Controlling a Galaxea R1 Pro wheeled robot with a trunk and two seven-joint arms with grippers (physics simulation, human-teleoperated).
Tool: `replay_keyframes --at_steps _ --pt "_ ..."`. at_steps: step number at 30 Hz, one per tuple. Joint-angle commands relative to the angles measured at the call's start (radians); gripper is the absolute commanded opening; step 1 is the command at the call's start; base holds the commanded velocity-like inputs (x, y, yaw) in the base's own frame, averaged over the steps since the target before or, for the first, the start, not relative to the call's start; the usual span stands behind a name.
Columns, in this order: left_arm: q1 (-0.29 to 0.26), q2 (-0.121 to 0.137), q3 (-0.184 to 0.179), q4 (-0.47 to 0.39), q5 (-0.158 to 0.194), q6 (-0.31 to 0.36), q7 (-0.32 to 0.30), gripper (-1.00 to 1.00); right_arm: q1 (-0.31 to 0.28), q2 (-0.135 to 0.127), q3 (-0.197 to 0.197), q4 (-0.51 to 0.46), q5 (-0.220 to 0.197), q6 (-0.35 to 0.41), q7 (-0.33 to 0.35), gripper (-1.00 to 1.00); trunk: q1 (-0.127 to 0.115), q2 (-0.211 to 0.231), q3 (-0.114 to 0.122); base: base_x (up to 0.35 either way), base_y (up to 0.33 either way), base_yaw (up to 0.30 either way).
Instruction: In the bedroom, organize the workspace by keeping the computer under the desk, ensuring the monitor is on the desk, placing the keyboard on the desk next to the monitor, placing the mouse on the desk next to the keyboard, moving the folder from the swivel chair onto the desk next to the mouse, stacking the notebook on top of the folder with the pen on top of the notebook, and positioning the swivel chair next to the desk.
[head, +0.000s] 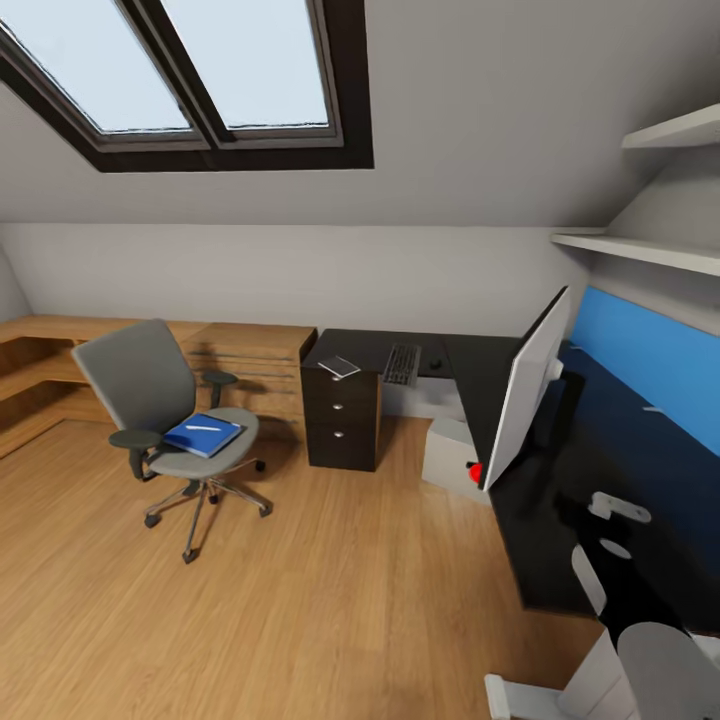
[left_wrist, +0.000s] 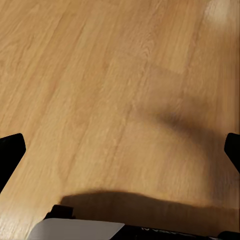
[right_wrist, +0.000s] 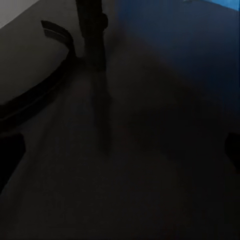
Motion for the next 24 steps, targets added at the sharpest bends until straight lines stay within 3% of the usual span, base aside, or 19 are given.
replay_keyframes --at_steps 1,15,24 --pt "0.000 -0.001 -0.002 0.002 0.010 -0.002 -0.001 1.00 -0.003 -0.001 0.020 0.010 -0.004 -0.023 -0.003 1.00 0.000 -0.001 -0.001 0.128 -0.308 0.000" --pt "0.000 -0.001 -0.003 0.025 0.007 -0.001 -0.001 1.00 -0.005 0.002 0.040 0.018 -0.006 -0.047 0.000 1.00 0.000 -0.001 -0.001 0.127 -0.308 0.000" --pt "0.000 -0.001 -0.003 0.026 0.007 -0.001 -0.002 1.00 -0.005 0.032 0.041 0.019 0.000 -0.068 -0.002 1.00 0.000 -0.001 -0.001 0.258 -0.070 0.116"
